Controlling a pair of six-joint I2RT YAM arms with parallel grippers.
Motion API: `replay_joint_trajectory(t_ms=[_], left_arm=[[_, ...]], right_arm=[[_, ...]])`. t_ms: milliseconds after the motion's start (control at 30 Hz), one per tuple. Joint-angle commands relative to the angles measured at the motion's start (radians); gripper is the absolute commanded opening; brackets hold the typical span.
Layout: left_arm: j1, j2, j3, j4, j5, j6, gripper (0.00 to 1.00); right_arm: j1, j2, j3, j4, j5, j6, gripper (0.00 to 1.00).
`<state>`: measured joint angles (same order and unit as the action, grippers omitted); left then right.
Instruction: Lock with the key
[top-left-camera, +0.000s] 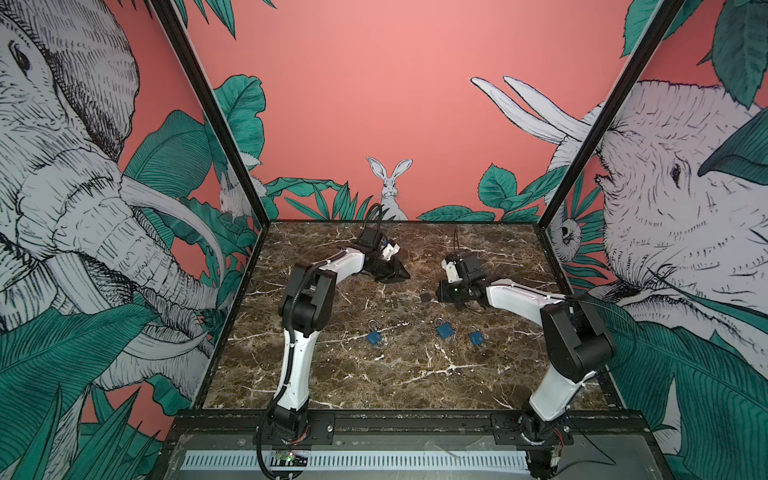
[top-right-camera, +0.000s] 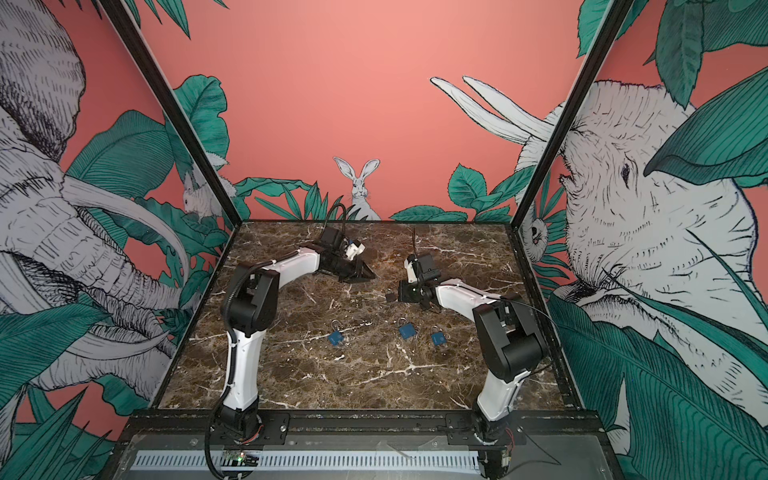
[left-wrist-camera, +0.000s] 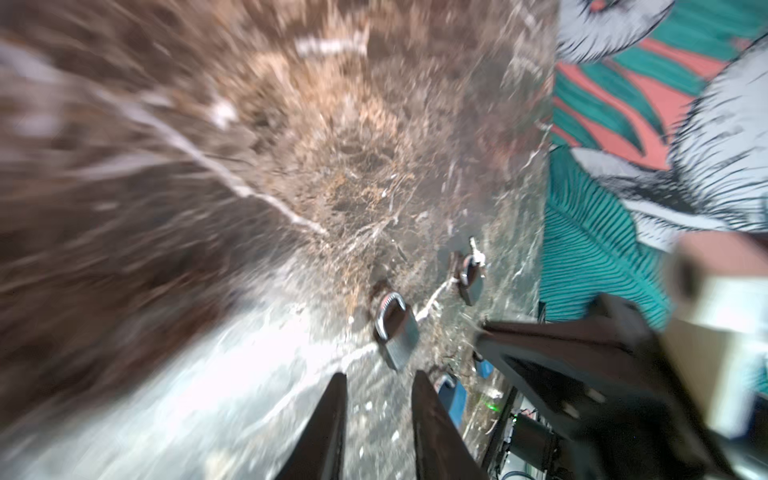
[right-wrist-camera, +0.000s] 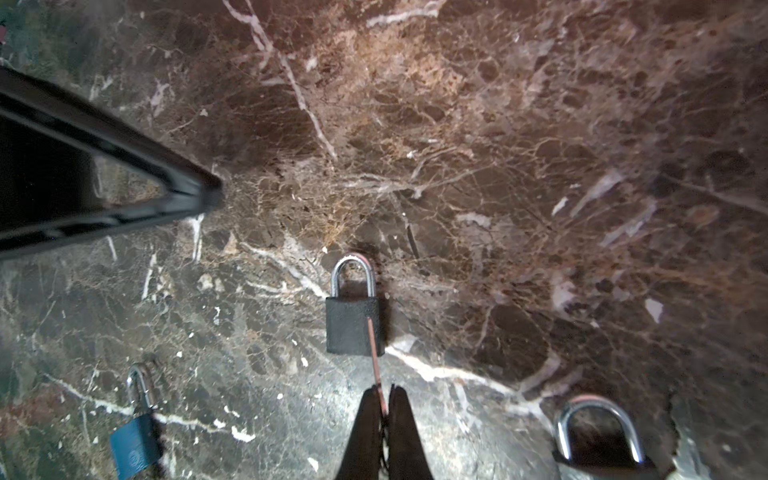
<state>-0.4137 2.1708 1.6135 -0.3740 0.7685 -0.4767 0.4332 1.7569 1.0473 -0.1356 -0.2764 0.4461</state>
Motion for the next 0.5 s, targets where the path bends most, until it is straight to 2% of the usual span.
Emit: replay_joint_trajectory(t_ms=[0,233,467], left_arm=[[0.021,-0.125,-0.061,0.107,0.005,-0.037,0.3],[0.024,-0.217,-0.108,0.114,0.011,-0.03,0.29],[0.026,-0.238,-0.118,0.113,0.018,-0.025,0.29]], right_arm=[[0.003,0.03,0.025,0.056,0.017,0.045,0.0],[0.006,0.091,0.056,0.073,0.02,0.065,0.0],[0.007,0.13,0.077,0.067,0.01,0.062,0.02]])
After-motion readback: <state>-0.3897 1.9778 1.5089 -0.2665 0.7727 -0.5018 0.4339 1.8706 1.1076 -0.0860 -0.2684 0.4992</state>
